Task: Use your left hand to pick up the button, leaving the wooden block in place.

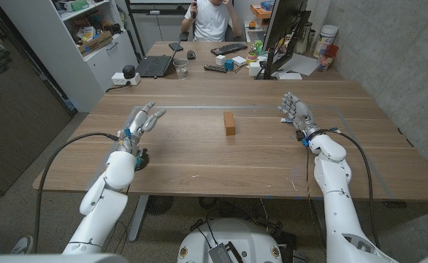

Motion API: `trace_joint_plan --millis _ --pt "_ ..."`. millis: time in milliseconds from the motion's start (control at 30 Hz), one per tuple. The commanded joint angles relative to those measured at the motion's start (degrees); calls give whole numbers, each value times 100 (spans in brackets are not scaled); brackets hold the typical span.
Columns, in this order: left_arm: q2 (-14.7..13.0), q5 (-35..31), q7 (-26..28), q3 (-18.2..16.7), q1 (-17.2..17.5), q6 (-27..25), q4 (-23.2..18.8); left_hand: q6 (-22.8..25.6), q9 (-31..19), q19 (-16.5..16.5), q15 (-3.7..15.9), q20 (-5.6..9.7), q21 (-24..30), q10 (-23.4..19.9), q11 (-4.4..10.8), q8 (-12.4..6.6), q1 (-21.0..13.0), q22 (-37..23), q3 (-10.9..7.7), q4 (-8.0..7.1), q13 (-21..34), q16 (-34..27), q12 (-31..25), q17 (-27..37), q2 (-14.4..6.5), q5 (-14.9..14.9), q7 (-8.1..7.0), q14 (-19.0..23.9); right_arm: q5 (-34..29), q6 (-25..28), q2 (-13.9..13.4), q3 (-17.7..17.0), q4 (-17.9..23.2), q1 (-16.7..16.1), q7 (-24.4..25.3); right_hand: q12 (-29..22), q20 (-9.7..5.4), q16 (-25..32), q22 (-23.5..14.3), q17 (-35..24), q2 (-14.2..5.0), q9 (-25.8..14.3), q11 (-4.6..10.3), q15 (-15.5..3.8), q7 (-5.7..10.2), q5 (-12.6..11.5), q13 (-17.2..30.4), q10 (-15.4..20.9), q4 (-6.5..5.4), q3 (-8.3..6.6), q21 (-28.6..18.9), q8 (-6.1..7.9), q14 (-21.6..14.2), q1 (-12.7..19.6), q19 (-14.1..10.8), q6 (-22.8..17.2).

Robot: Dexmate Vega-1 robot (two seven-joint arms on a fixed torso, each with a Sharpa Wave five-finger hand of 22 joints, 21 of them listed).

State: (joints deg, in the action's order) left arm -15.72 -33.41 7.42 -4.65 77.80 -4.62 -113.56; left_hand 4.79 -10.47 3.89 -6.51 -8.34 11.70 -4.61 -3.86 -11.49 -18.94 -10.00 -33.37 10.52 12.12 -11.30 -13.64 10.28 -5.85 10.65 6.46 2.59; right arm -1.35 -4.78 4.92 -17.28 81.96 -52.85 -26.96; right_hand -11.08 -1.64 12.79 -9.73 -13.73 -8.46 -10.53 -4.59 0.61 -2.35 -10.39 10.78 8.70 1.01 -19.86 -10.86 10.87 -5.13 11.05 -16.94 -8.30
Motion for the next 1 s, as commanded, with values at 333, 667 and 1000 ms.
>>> trace_joint_plan --millis 333,667,1000 --pt "-1076 -1710 2561 954 642 -431 -37 327 -33 463 126 -332 127 -370 308 -157 -768 -49 -24 26 102 -94 -155 25 428 -48 -244 538 -131 26 104 -15 40 -7 -9 -23 9 28 -10 -13 43 -20 33 -4 37 -38 22 36 -23 -28 -28 28 -59 8 -53 -36" --pt "-967 -495 2533 778 1115 133 -136 697 -50 851 163 -382 232 -688 377 -213 -743 -85 216 -115 190 -207 -297 64 741 -55 -364 1004 -185 31 133 12 23 4 4 -22 20 26 -10 -14 47 -21 39 -5 41 -38 22 33 -26 -29 -27 30 -59 5 -48 -40" --pt "-635 469 2377 496 1585 946 -7 538 -53 979 -72 -418 255 -534 166 -103 -669 -108 334 -174 244 -156 -246 83 827 -80 -266 947 -257 42 153 69 -14 26 11 -22 26 23 -10 -15 52 -21 33 -7 43 -39 22 34 -30 -29 -26 26 -58 0 -48 -31"
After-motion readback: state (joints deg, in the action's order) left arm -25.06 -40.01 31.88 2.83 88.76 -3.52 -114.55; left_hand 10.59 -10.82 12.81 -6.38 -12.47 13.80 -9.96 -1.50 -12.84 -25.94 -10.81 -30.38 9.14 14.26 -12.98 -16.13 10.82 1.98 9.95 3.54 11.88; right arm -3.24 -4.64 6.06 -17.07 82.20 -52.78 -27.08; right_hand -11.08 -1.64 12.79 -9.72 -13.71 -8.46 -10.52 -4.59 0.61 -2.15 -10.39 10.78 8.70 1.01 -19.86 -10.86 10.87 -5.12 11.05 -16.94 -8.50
